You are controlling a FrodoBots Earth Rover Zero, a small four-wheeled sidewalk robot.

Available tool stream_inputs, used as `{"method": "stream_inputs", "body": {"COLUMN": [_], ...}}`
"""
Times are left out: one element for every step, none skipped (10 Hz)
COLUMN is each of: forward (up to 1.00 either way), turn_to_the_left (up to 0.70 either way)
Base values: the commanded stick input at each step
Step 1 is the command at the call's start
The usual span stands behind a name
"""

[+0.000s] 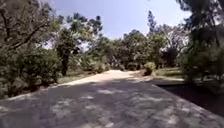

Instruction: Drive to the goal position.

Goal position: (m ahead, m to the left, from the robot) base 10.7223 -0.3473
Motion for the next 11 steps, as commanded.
{"method": "stream_inputs", "body": {"forward": [0.7,0.7,0.7,0.7,0.7,0.7,0.7,0.7,0.7,0.7,0.7], "turn_to_the_left": [0.0,0.0,0.0,0.0,0.0,0.0,0.0,0.0,0.0,0.0,0.0]}}
